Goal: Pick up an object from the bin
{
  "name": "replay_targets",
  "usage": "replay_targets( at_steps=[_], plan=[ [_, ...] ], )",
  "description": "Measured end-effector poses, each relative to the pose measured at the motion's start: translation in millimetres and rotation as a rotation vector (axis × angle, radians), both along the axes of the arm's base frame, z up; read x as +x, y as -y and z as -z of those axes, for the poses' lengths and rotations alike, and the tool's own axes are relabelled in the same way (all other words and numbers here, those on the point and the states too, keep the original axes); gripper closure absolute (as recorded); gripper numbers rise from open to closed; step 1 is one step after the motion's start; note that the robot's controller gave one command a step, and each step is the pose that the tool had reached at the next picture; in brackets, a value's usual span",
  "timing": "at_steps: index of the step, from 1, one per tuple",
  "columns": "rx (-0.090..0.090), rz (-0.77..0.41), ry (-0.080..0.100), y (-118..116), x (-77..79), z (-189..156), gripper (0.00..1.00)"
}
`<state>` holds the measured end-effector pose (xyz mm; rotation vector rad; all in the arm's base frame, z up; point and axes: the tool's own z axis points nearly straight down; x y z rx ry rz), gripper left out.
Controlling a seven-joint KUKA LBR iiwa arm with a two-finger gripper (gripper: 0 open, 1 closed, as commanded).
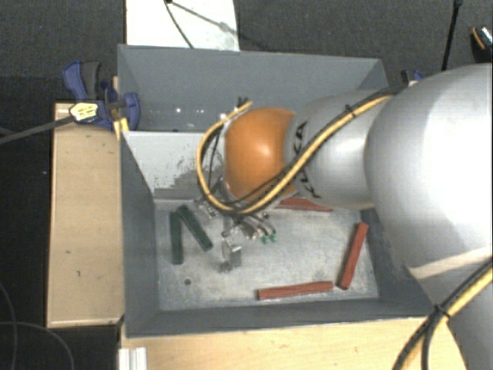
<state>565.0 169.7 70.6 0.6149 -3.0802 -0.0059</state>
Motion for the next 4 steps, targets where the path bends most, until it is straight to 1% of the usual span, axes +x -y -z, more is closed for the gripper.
replay_targets(
  at_steps=[1,2,3,4],
  plan=[
    [-0.005,-0.011,0.000,75,-24.1,0,0.00],
    [-0.004,0.044,0.012,129,-33.3,-114,0.00],
    [-0.004,0.029,-0.006,159,-86.5,-23,0.00],
    [-0.005,0.068,0.006,207,-58.6,2,0.00]
  ],
)
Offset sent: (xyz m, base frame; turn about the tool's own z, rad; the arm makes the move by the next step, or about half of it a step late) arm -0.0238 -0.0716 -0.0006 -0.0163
